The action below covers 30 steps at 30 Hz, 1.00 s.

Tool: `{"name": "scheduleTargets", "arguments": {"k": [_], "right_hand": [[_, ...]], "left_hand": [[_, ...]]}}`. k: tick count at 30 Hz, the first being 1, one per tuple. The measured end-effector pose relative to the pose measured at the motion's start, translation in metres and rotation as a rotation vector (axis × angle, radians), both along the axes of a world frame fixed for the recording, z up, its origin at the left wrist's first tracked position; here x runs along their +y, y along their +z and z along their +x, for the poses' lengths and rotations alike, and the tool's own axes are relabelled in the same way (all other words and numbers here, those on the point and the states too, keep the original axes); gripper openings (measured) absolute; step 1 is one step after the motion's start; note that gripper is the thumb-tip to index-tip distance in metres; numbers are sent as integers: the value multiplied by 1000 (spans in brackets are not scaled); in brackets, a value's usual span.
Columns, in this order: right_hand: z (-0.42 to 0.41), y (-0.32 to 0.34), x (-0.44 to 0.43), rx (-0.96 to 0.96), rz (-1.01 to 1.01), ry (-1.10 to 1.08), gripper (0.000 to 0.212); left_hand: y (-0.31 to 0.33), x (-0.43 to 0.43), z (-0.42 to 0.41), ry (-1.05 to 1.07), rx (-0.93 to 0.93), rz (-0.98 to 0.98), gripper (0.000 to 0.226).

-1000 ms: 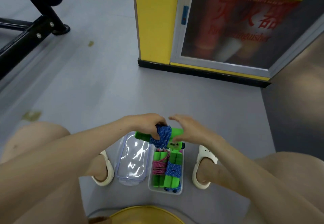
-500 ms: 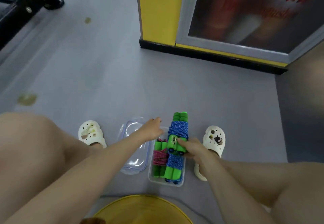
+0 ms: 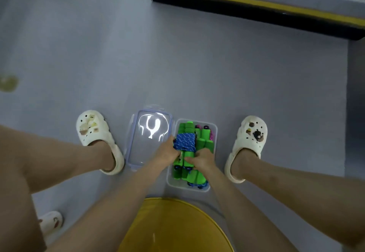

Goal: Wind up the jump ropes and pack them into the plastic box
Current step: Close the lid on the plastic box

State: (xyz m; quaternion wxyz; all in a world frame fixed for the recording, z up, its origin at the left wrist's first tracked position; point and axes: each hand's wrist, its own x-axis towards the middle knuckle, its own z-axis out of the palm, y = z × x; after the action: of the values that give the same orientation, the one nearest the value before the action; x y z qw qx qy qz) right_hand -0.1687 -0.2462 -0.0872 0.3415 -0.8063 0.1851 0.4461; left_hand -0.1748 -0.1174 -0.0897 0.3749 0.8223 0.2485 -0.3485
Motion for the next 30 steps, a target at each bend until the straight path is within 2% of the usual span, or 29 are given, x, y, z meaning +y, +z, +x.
{"name": "scheduleTargets", "arguments": {"k": [4,6,8,10,13,17,22,25,30], "right_hand": [[-8,2,6,-247,-139,152,46],[-10,2,6,-406,-239,388,55],[-7,-1,0,-515,-289,616,77],[1,-4,-7,-531,-246,766,98],[10,-6,-8,-476,-231,911,113],[11,-9,0,-451,-268,923,113],[11,-19,8,-442,-295,887,105],[13,-24,11,-427,-295,888,104],[15,-28,9,-401,-275,873,108]], "left_hand": [[-9,-1,-9,-5,-104,88,48],[-13,-5,-12,-11,-130,97,44],[-14,-7,-16,-27,-138,97,42],[-15,-7,-20,-54,-151,104,46],[-16,-7,-23,-133,-154,113,56],[-20,-6,-20,-156,-151,121,71],[-28,-10,-19,-108,-177,152,70],[-31,-15,-21,3,-189,177,69],[-36,-7,-24,303,-17,96,97]]}}
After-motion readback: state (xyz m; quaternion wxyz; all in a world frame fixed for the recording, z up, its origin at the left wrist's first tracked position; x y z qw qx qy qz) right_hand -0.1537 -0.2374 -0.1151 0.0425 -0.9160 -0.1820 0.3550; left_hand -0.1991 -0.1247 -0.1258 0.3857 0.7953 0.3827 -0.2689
